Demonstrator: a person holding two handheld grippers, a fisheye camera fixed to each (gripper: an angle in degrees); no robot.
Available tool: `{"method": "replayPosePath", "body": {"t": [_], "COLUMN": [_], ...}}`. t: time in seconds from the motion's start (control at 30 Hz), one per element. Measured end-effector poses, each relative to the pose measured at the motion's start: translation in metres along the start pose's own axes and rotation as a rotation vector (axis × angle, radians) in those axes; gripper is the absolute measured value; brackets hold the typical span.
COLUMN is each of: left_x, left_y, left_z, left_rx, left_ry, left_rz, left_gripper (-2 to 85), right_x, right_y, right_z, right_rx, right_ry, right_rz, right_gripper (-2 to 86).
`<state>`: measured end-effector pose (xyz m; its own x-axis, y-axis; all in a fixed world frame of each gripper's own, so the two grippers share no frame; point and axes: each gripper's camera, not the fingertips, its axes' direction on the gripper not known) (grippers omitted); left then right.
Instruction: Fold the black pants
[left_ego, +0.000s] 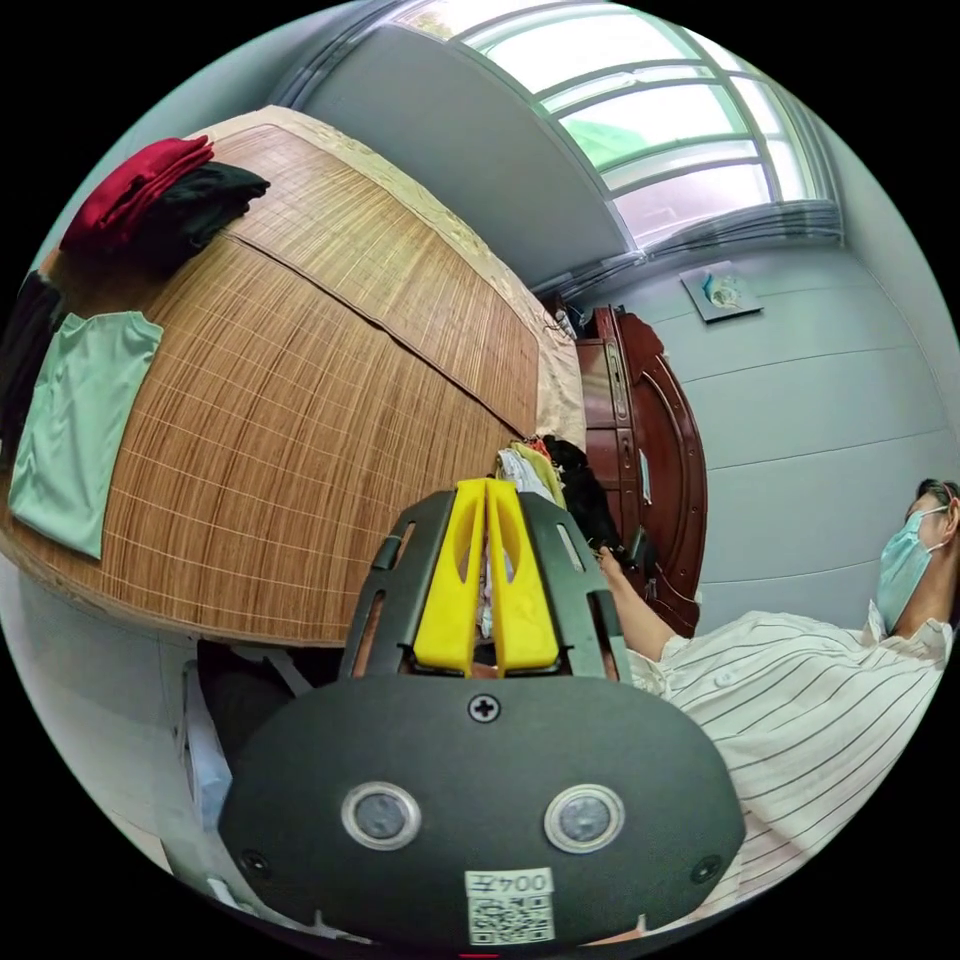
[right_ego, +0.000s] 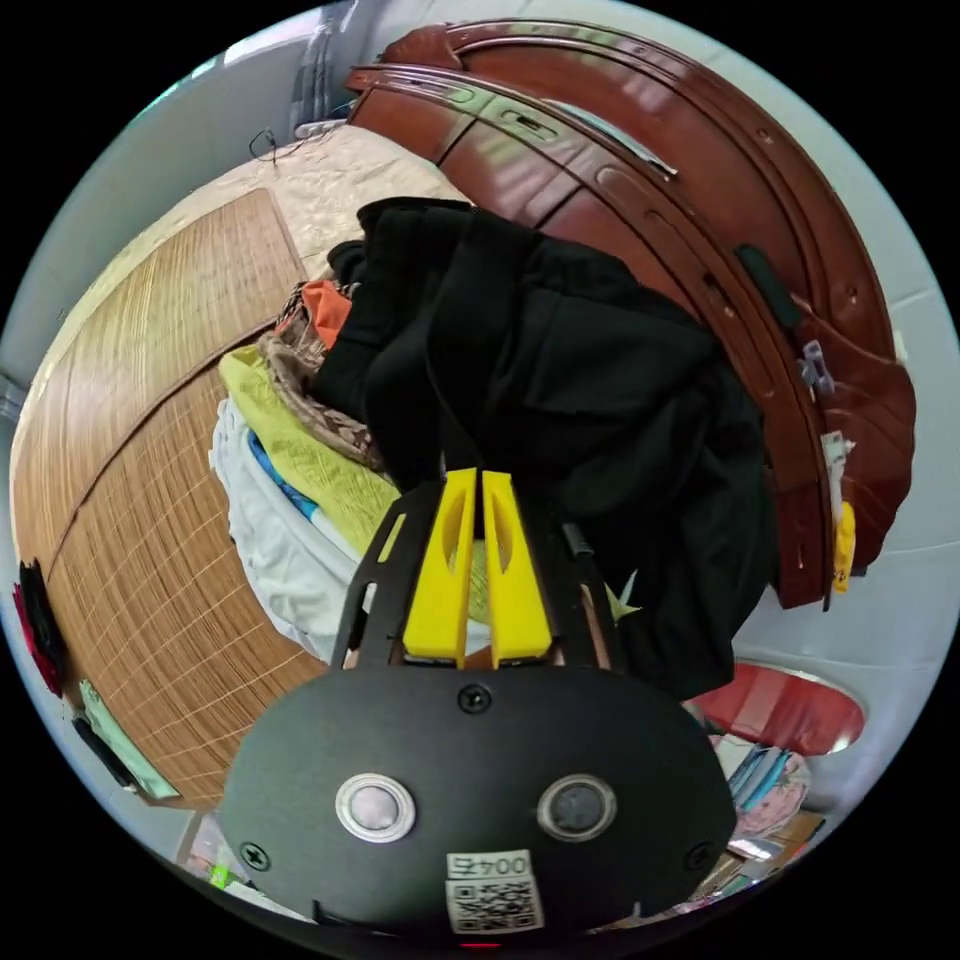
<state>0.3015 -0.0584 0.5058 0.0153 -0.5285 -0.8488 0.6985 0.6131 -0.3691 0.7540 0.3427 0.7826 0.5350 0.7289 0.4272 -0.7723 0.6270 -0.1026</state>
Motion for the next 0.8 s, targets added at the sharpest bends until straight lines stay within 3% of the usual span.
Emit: {"method": "replayPosePath", "body": {"t": [0.07, 0.13, 0.2, 0.27, 0.47, 0.63, 0.73, 0.8], "left_x": [0.004, 0.012, 0.018, 0.026, 0.073, 0.109, 0.126, 0.134], "left_y": [0.001, 0.003, 0.001, -0.004, -0.018, -0.017, -0.015, -0.014], "left_z": [0.004, 0.014, 0.026, 0.044, 0.11, 0.156, 0.172, 0.177], "left_rx": [0.007, -0.011, -0.043, -0.092, -0.252, -0.332, -0.374, -0.385], "left_ry": [0.011, -0.008, -0.013, 0.011, 0.081, 0.127, 0.114, 0.107], "left_rz": [-0.004, 0.018, 0.043, 0.075, 0.193, 0.246, 0.277, 0.289], "left_gripper": [0.2, 0.2, 0.2, 0.3, 0.5, 0.5, 0.4, 0.3], "right_x": [0.033, 0.072, 0.117, 0.14, 0.179, 0.159, 0.163, 0.186], "right_y": [0.001, 0.004, 0.021, 0.04, 0.111, 0.197, 0.228, 0.25], "right_z": [-0.026, -0.055, -0.097, -0.133, -0.238, -0.262, -0.233, -0.218], "right_rx": [-0.001, 0.024, 0.126, 0.205, 0.221, 0.014, -0.075, -0.032], "right_ry": [-0.144, -0.444, -0.879, -1.057, -1.151, -1.075, -1.04, -1.148], "right_rz": [0.064, 0.145, 0.222, 0.213, 0.144, 0.016, 0.217, 0.432], "right_gripper": [-0.2, -0.5, -0.7, -0.8, -0.6, 0.1, 2.4, 7.3]}}
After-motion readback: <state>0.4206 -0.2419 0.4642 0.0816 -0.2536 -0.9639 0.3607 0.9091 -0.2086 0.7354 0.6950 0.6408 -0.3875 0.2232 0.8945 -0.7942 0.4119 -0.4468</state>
